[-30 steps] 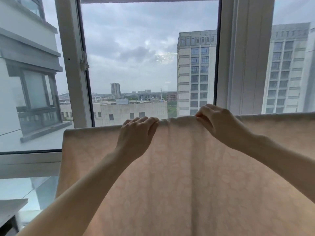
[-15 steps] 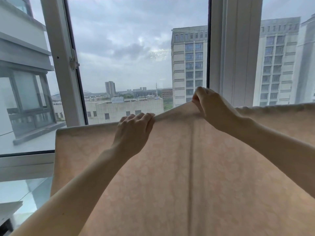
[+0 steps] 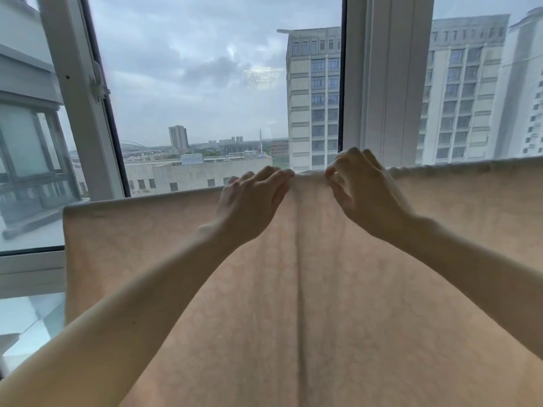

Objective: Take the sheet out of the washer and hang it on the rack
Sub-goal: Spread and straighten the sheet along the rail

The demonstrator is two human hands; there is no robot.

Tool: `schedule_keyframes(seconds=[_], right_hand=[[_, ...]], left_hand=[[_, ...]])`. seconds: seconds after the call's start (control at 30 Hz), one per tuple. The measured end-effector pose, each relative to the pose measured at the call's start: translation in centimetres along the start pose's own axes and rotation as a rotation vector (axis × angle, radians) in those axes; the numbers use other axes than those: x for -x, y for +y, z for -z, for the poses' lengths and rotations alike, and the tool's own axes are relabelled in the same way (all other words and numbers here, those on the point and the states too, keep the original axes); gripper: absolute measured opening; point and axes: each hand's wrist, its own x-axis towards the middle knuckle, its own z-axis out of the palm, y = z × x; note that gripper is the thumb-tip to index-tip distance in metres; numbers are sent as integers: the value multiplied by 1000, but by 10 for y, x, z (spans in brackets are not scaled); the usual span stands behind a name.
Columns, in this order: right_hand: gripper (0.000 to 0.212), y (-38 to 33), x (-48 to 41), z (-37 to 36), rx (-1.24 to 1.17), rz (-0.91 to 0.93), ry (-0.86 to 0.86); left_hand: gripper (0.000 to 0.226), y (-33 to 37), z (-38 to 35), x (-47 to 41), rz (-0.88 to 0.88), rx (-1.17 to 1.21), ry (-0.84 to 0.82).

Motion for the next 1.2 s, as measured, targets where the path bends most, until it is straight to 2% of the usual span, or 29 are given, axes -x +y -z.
schedule_keyframes(seconds=[0.1, 0.17, 0.23, 0.37, 0.47, 0.57, 0.73, 0.97, 1.13, 1.2], right_hand=[[13, -9, 38, -1, 57, -47, 80], [18, -16, 64, -10, 49, -113, 27], [30, -19, 85, -22, 2, -258, -147], [66, -20, 110, -48, -223, -673, -571], [74, -31, 114, -64, -350, -747, -631], [50, -44, 108, -73, -418, -757, -609], [31, -62, 101, -74, -389, -625, -561], [35, -55, 105, -54, -223, -462, -500], [24, -30, 70, -27, -163, -425, -183], [23, -24, 67, -21, -110, -382, -216]], left_hand=[[40, 6, -6, -3, 47, -41, 5], [40, 8, -10, -4, 67, -58, 20], [39, 9, -14, -3, 81, -80, 48], [38, 12, -17, -1, 129, -118, 91], [38, 18, -18, 1, 162, -107, 113], [38, 23, -16, 5, 190, -101, 141], [40, 24, -10, 12, 217, -112, 165], [39, 31, -3, 17, 239, -118, 164], [38, 33, -3, 7, 278, -84, 122], [39, 33, -3, -1, 303, -45, 116]])
